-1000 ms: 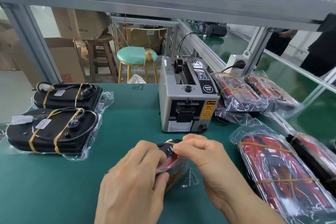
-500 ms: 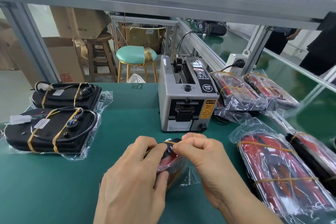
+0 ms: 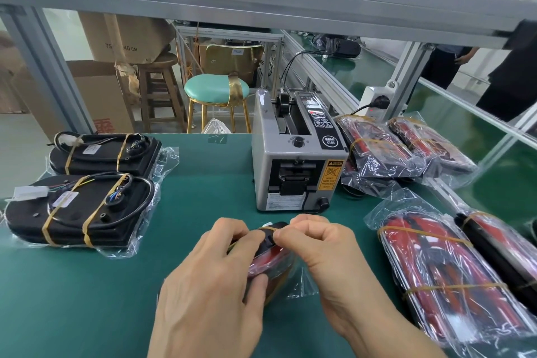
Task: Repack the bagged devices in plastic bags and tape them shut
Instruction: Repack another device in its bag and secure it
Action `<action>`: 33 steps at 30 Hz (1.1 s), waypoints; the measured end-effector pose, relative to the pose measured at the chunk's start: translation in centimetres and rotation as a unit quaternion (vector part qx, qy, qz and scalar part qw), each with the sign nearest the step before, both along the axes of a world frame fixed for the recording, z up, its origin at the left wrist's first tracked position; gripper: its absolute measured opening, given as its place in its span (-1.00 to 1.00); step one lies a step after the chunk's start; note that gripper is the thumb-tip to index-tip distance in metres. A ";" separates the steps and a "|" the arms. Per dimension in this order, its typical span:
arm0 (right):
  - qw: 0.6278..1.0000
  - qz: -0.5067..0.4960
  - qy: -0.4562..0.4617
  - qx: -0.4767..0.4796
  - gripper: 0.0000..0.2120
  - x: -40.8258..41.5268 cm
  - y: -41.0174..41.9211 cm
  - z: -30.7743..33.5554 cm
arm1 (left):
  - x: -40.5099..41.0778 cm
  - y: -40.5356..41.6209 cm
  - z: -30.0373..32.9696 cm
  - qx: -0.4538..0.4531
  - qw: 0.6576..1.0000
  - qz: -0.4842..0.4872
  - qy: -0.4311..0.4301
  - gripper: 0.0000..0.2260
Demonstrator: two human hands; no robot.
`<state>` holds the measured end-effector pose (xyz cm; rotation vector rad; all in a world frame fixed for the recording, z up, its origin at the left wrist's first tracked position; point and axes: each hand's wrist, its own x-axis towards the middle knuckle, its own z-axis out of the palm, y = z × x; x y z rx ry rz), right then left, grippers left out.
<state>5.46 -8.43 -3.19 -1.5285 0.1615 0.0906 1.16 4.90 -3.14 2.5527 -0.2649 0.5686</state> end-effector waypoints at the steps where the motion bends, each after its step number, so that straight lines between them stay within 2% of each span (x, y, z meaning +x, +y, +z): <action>1: 1.000 -0.001 -0.001 -0.003 -0.88 0.0 0.0 -0.1 | 0.0 0.0 0.0 -0.002 1.000 -0.002 -0.003 -0.50; 9: 0.999 0.004 -0.024 -0.026 -0.85 0.1 0.1 0.1 | 0.1 0.1 0.1 0.006 1.000 -0.006 -0.024 -0.67; 15: 0.998 0.019 -0.031 -0.049 -0.83 0.2 -0.1 0.2 | 0.2 0.0 0.1 0.010 1.000 -0.001 -0.022 -0.64; 24: 0.993 0.024 -0.041 -0.105 -0.86 0.4 -0.4 0.1 | 0.2 -0.2 -0.1 0.015 0.999 -0.008 -0.050 -0.76; 27: 0.992 0.024 -0.044 -0.120 -0.88 0.4 -0.6 -0.1 | 0.3 -0.2 -0.2 0.015 0.998 -0.005 -0.055 -0.71; 31: 0.999 -0.038 0.008 -0.006 -0.92 0.4 -1.8 -0.9 | 0.3 -0.3 -0.3 0.017 0.998 0.003 -0.060 -0.70; 33: 0.999 -0.037 0.000 0.002 -0.96 0.3 -2.1 -1.0 | 0.4 -0.3 -0.4 0.022 0.997 0.008 -0.067 -0.70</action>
